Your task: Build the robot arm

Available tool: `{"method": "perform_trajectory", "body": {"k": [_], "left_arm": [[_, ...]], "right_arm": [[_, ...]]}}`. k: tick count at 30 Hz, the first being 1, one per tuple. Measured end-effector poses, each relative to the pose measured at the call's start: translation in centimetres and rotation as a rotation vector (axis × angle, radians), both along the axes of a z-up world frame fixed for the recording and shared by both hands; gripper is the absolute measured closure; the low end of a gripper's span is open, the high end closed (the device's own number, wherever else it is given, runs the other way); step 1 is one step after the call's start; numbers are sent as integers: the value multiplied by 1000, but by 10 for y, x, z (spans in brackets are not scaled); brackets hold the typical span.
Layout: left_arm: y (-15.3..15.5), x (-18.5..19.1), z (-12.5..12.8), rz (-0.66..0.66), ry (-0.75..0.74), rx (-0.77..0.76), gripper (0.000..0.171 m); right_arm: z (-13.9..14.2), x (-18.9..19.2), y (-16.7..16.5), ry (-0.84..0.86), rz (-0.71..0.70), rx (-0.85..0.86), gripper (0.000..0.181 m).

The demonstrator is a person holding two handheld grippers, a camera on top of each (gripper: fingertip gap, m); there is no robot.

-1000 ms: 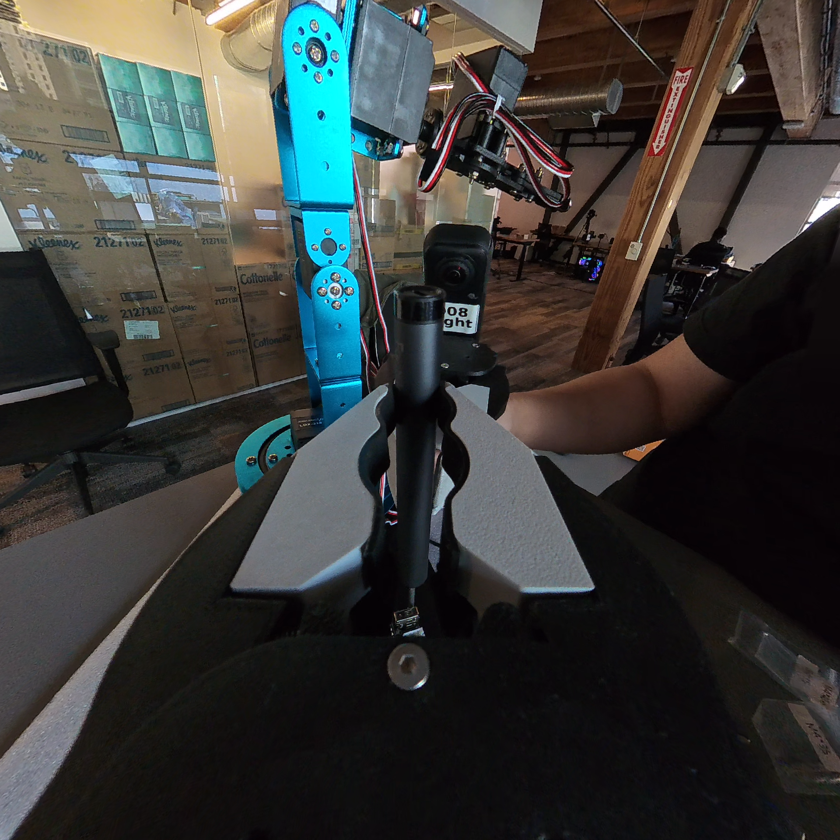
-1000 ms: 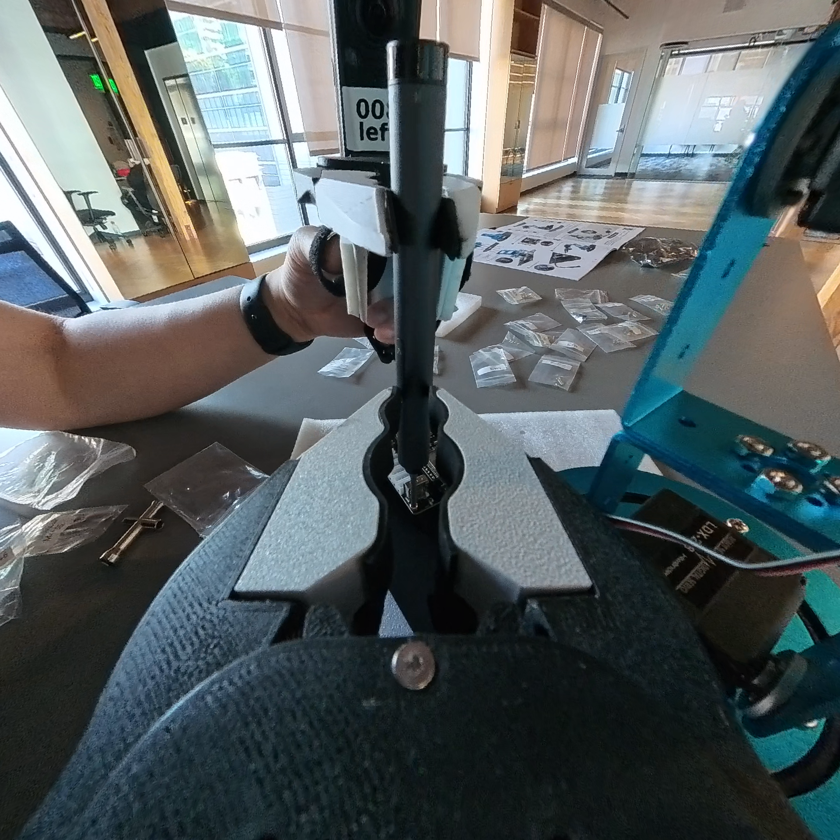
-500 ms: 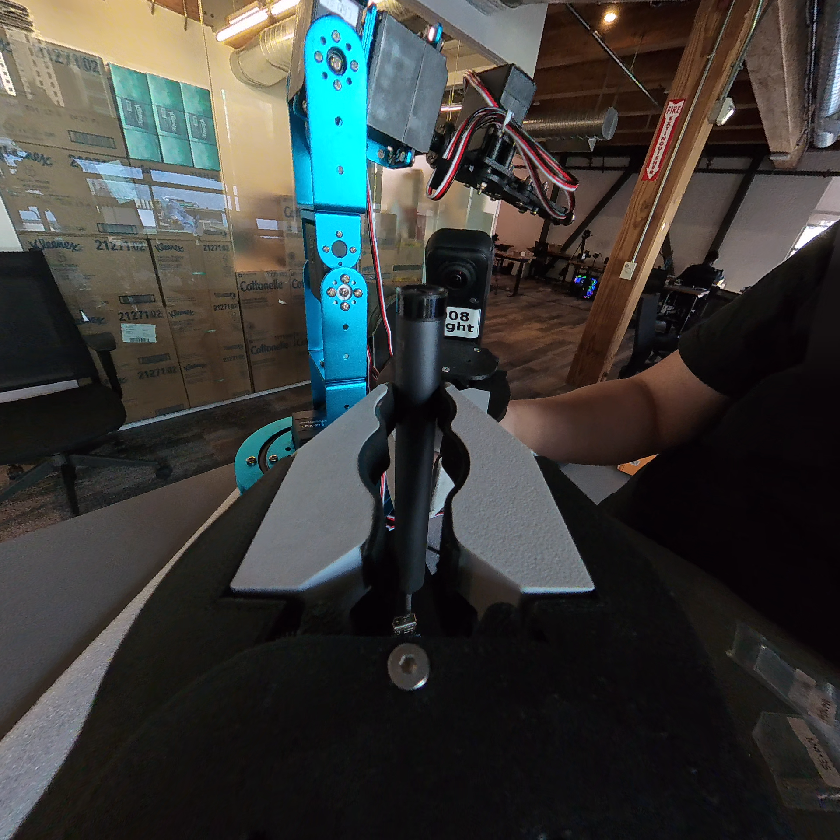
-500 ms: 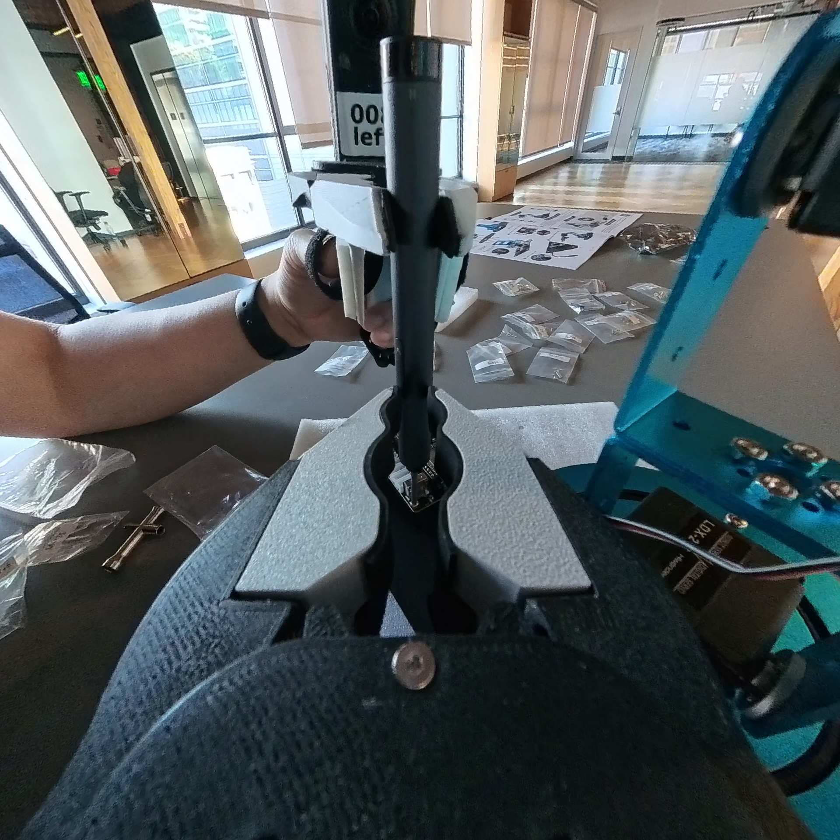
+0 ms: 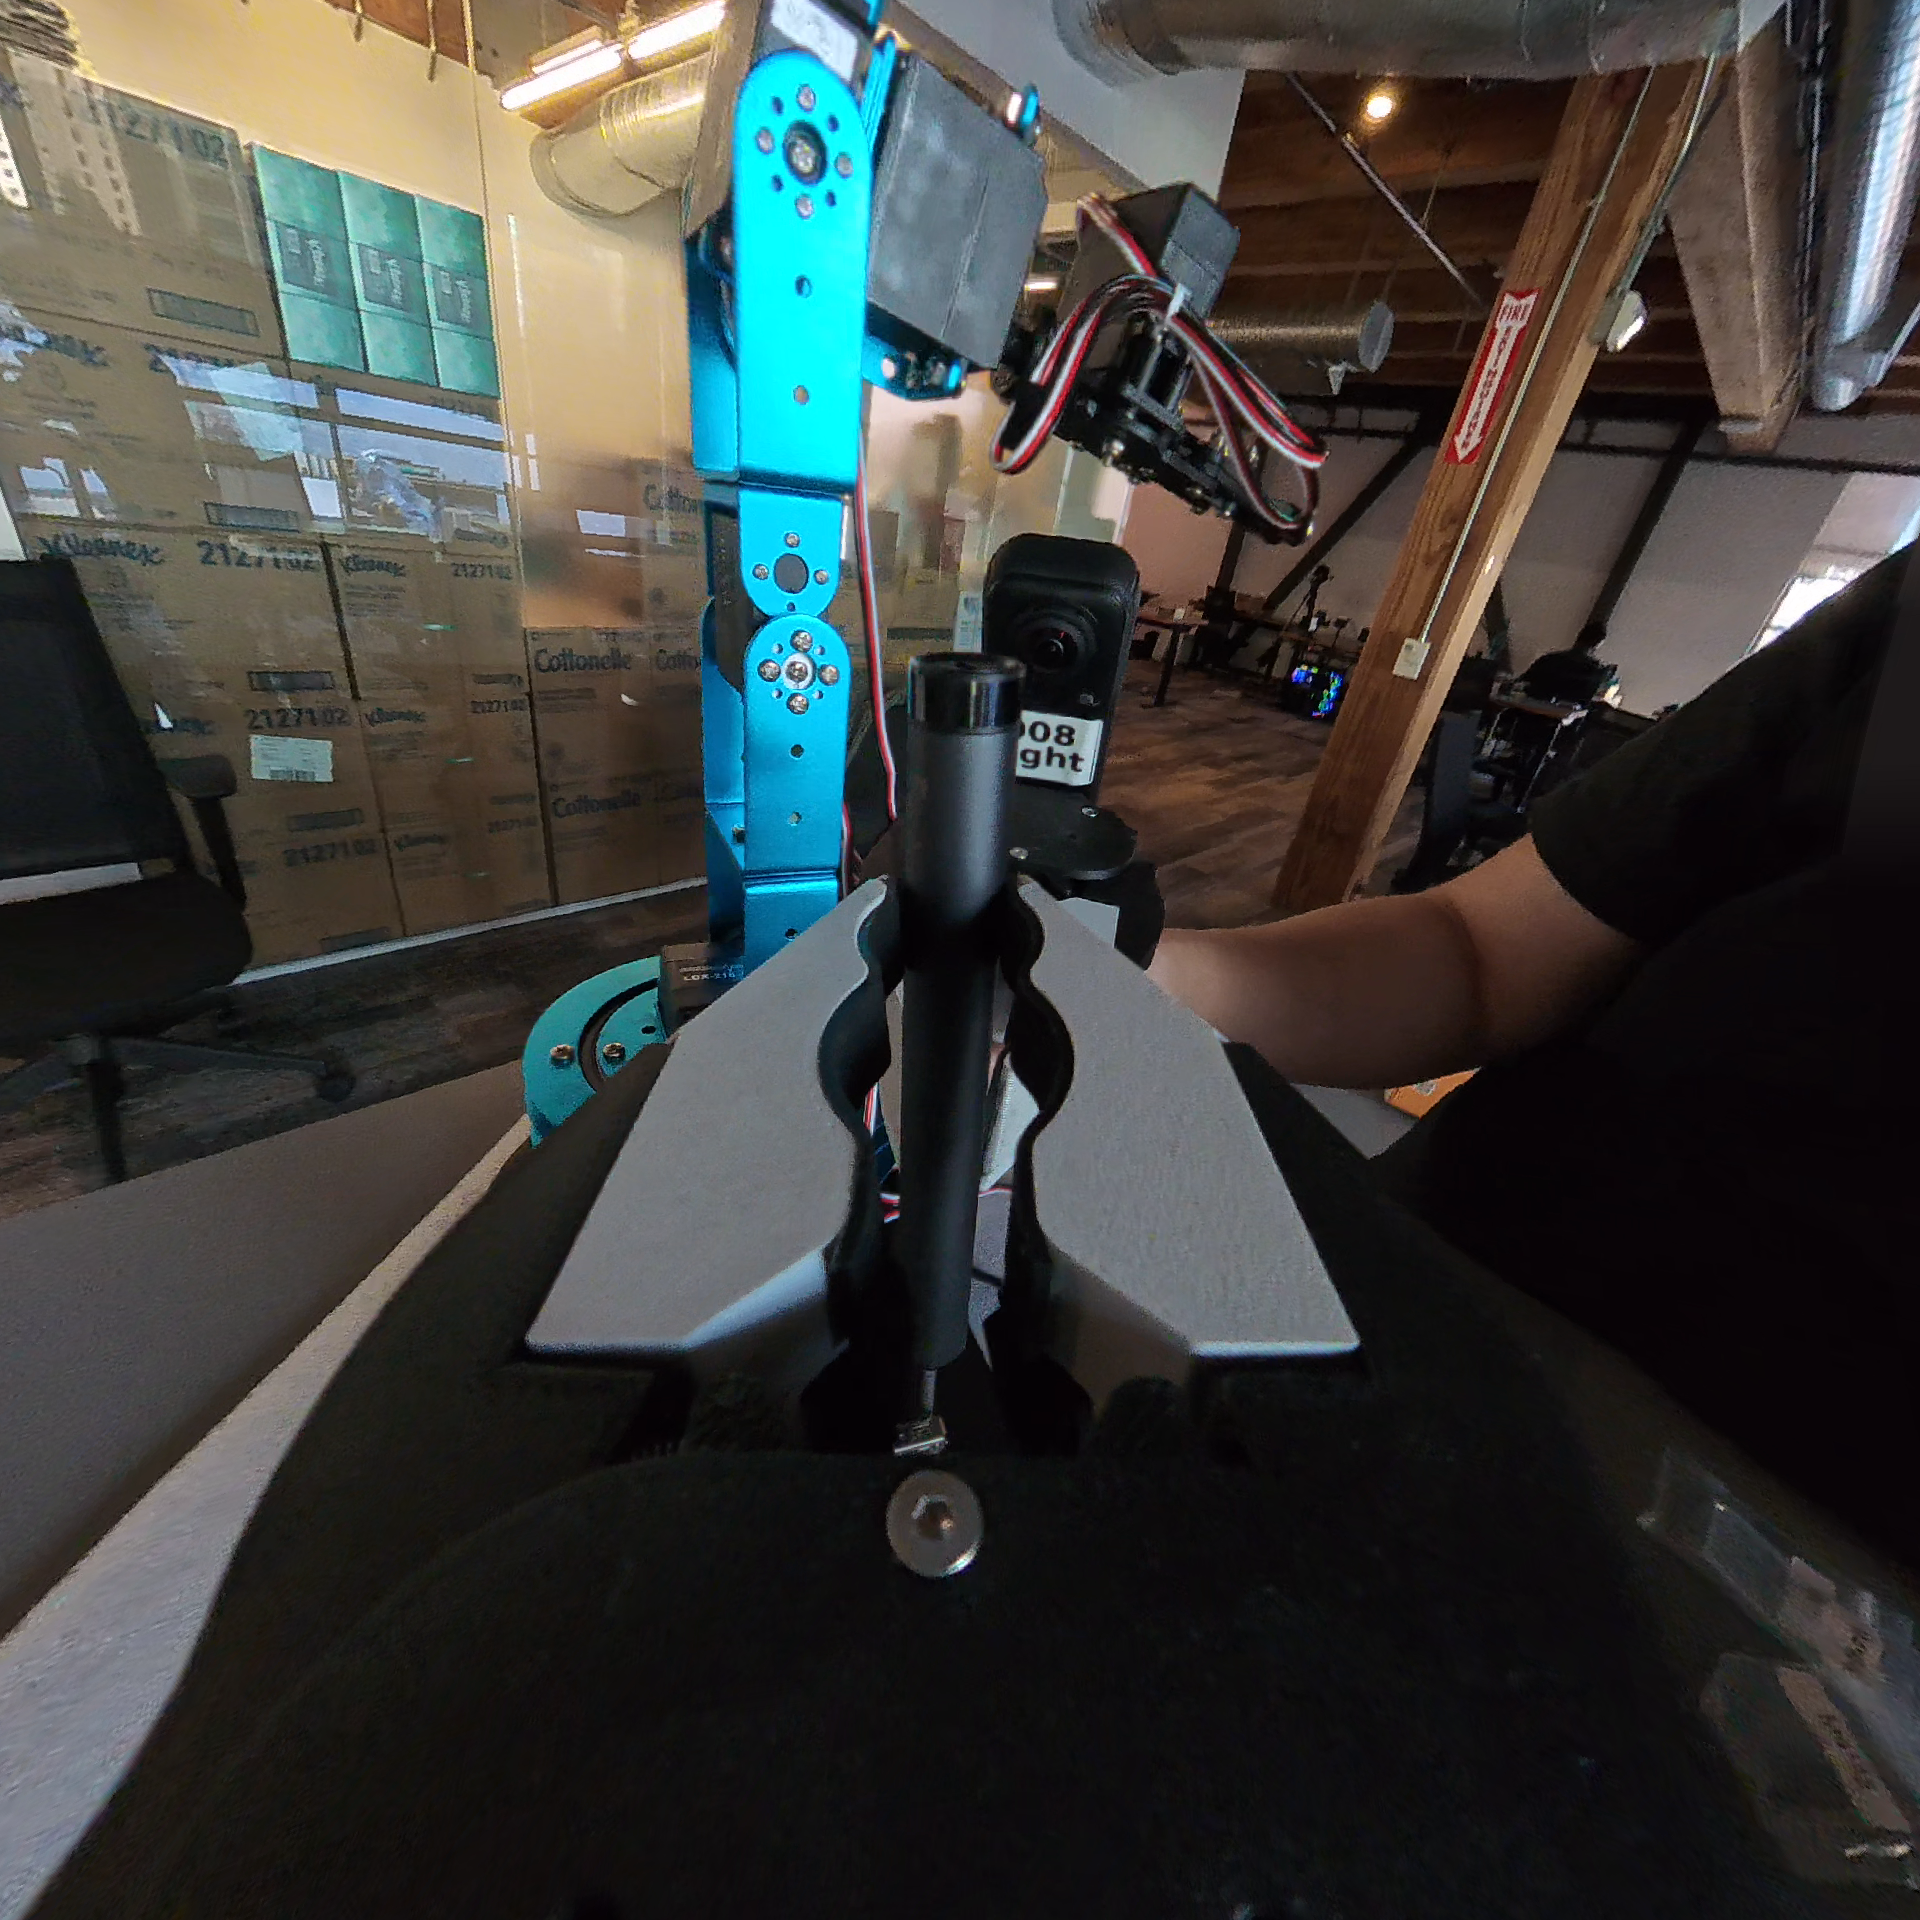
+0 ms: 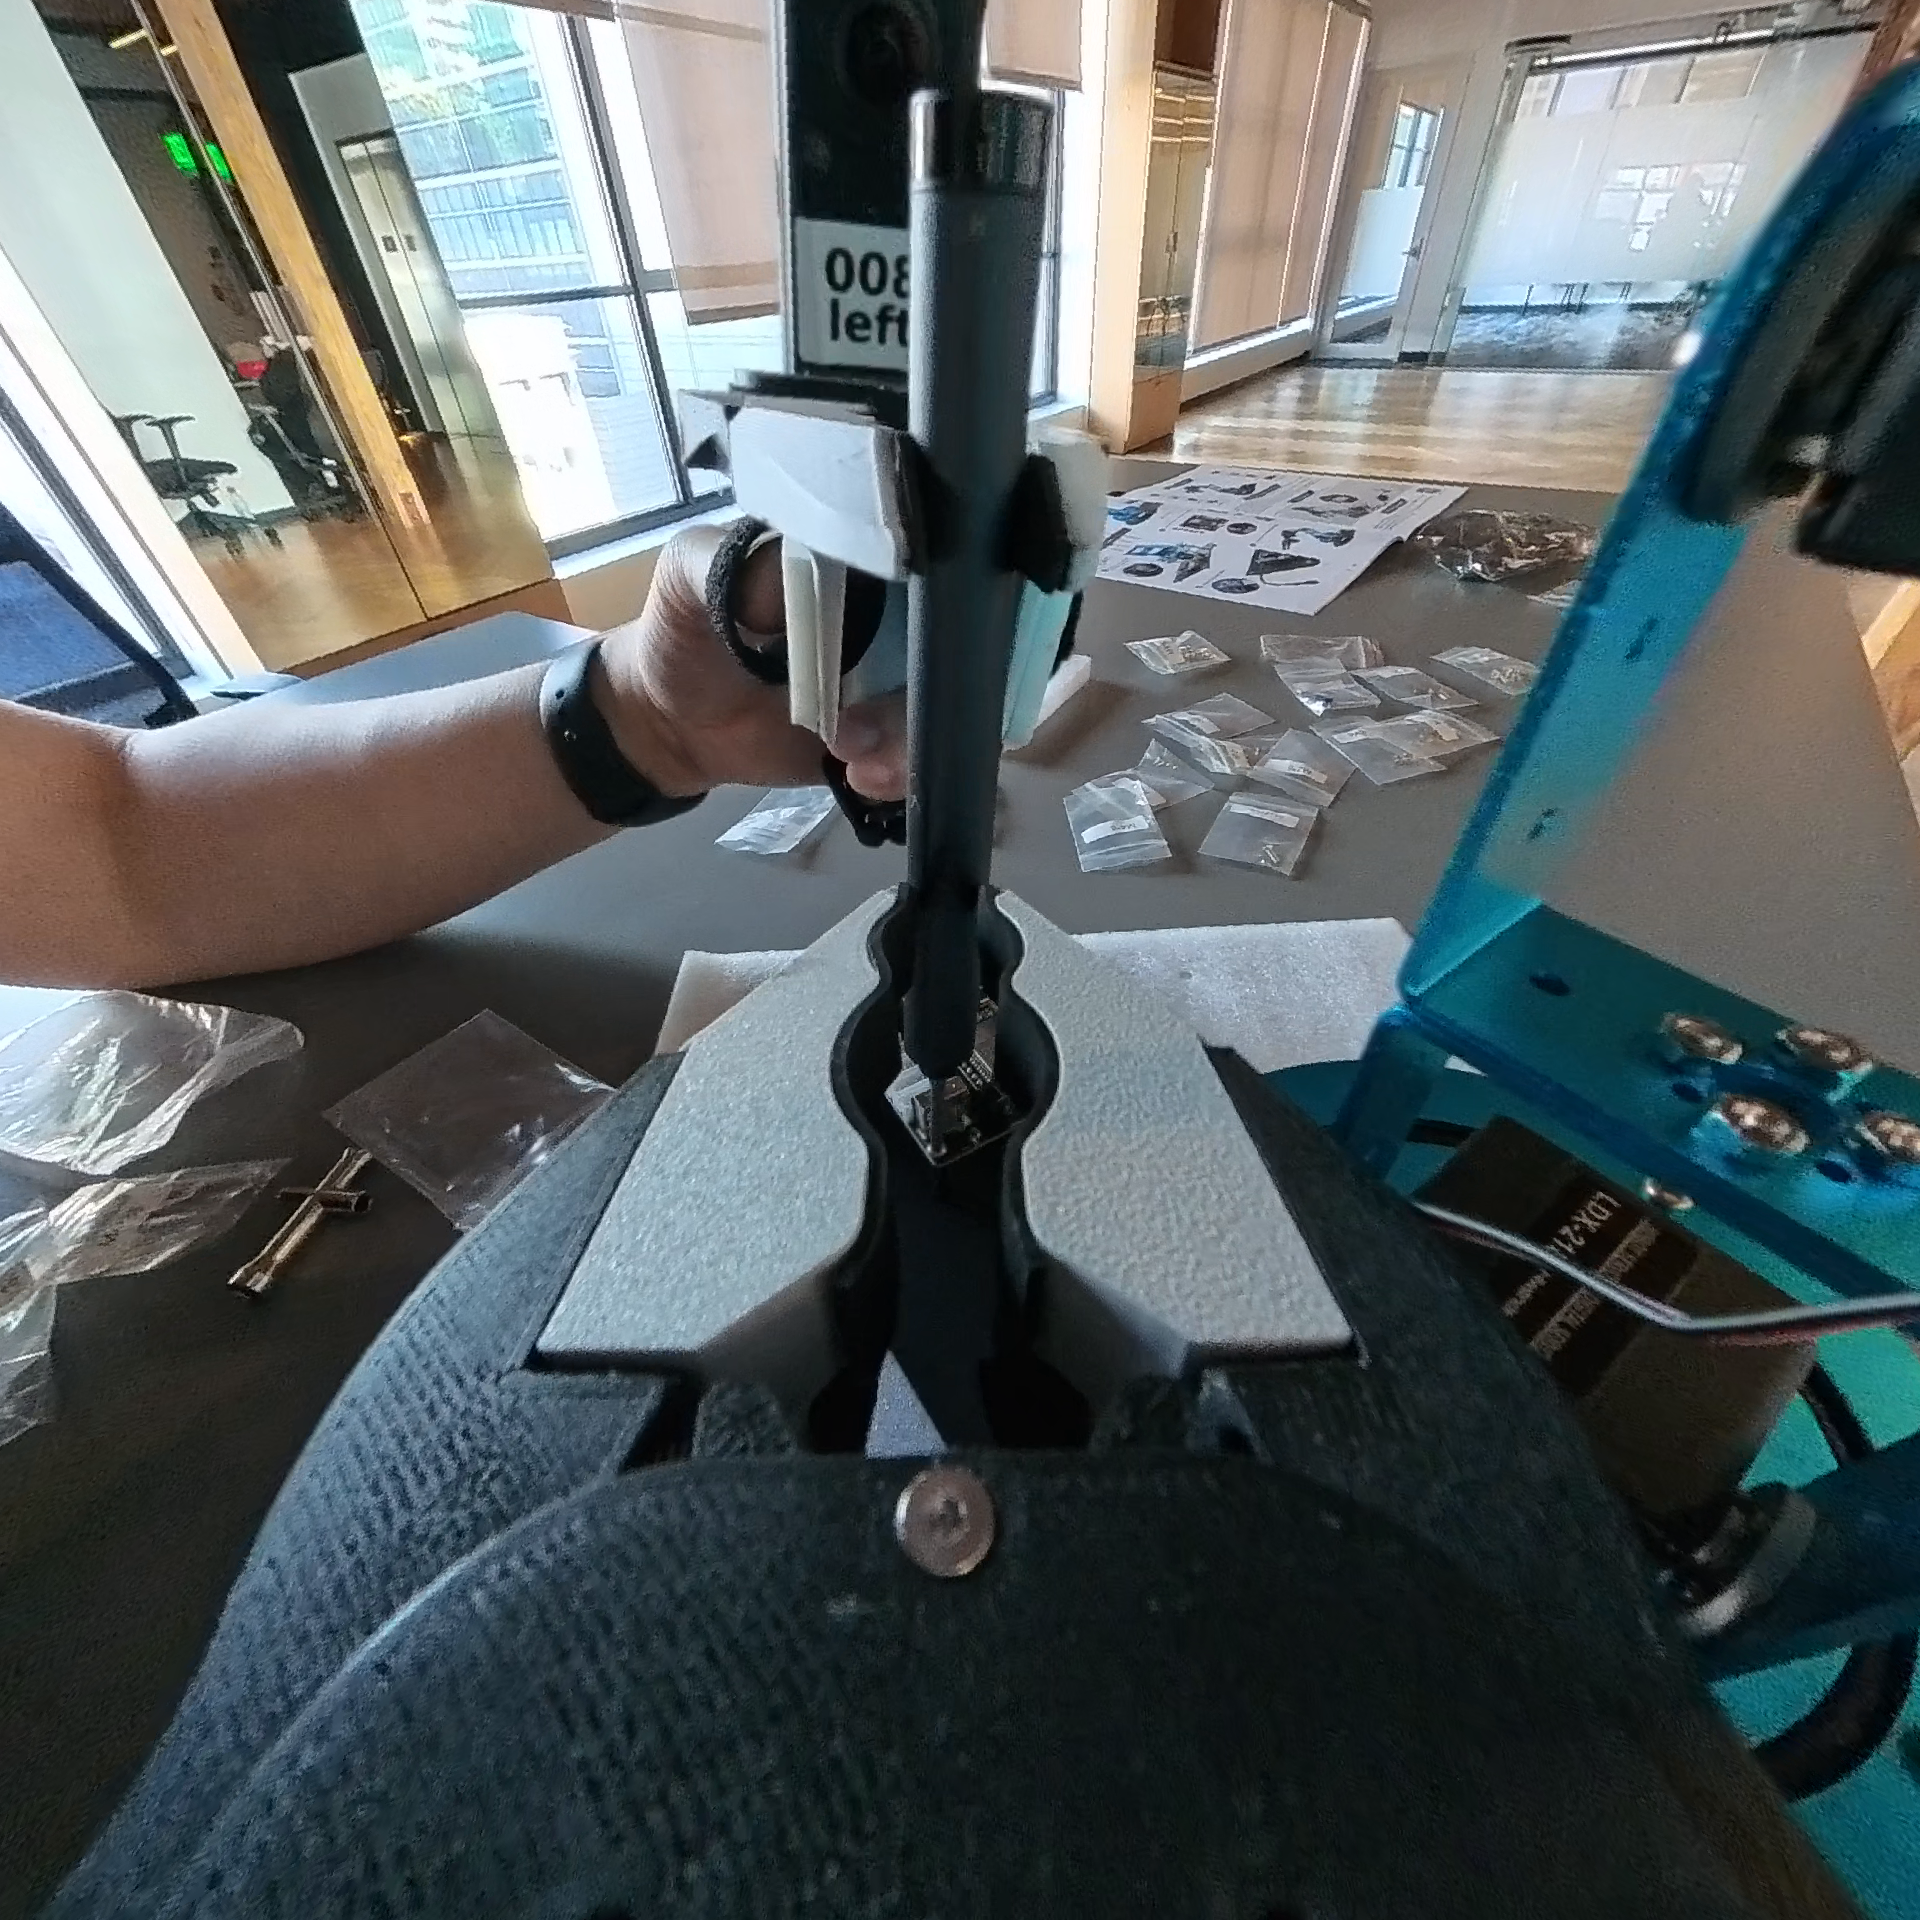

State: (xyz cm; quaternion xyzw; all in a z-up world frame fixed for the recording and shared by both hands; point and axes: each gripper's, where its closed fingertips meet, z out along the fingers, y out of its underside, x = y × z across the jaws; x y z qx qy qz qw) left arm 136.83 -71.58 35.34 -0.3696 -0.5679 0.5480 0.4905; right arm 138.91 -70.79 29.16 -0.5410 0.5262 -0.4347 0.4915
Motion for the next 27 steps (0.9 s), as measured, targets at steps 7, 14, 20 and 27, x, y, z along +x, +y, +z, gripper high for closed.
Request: {"method": "perform_trajectory", "body": {"k": [7,14,20,27], "left_arm": [[1,-1,0,9,-23,-19,156],[4,-1,0,-3,-36,-32,156],[7,-1,0,-22,-32,-43,156],[8,-2,0,-33,-24,-45,155]], "right_arm": [[0,0,4,4,29,-2,157],[-2,4,6,31,79,23,164],[0,2,5,22,92,73,168],[0,2,6,11,92,62,168]]}}
